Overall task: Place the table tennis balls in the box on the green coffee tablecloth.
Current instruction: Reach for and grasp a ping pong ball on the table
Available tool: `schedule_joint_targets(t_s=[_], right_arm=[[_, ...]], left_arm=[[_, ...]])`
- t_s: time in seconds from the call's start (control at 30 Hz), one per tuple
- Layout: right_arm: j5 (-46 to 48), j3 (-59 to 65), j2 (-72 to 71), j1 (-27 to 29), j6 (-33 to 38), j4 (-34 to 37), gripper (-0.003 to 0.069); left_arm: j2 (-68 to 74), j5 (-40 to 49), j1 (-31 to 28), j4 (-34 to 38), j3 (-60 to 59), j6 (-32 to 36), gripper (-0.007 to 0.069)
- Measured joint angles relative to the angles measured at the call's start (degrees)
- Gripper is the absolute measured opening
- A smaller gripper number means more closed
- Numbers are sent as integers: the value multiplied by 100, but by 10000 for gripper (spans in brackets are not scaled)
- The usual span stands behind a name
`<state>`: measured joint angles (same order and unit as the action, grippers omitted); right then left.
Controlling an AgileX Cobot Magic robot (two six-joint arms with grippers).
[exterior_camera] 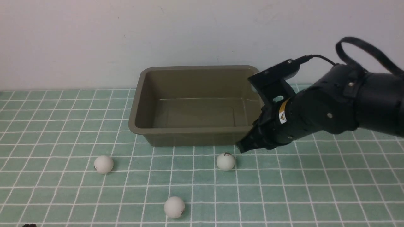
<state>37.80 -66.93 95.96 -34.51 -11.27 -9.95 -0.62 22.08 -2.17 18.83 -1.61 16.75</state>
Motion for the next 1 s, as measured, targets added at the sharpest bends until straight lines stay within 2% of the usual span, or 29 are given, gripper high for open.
schedule_joint_targets(t_s=[0.2, 0.4, 0.53, 0.63, 0.7, 0.77, 0.8, 0.87, 0.9, 0.93, 1.0], right_arm=[[30, -435, 432, -62, -463, -171, -10], [-263, -461, 731, -474, -1516, -594, -10], [-344, -461, 844, -821, -2197, -1163, -10], [-336, -461, 918, -1177, -3040, -1918, -10], [-53, -456, 962, -1595, -4271, -3090, -10], [130, -431, 962, -1713, -4808, -3430, -10], [317, -360, 962, -1868, -5373, -3863, -10], [385, -245, 962, -1971, -5923, -4131, -10], [393, -227, 962, -1980, -5977, -4147, -10], [379, 18, 962, -2039, -6461, -4250, -10], [379, 170, 962, -2039, -6686, -4275, -10]], left_arm=[[0, 0, 0, 0, 0, 0, -4], [0, 0, 0, 0, 0, 0, -4], [0, 0, 0, 0, 0, 0, -4], [0, 0, 0, 0, 0, 0, -4], [0, 0, 0, 0, 0, 0, -4], [0, 0, 0, 0, 0, 0, -4], [0, 0, 0, 0, 0, 0, -4], [0, 0, 0, 0, 0, 0, -4], [0, 0, 0, 0, 0, 0, -4], [0, 0, 0, 0, 0, 0, -4], [0, 0, 0, 0, 0, 0, -4]])
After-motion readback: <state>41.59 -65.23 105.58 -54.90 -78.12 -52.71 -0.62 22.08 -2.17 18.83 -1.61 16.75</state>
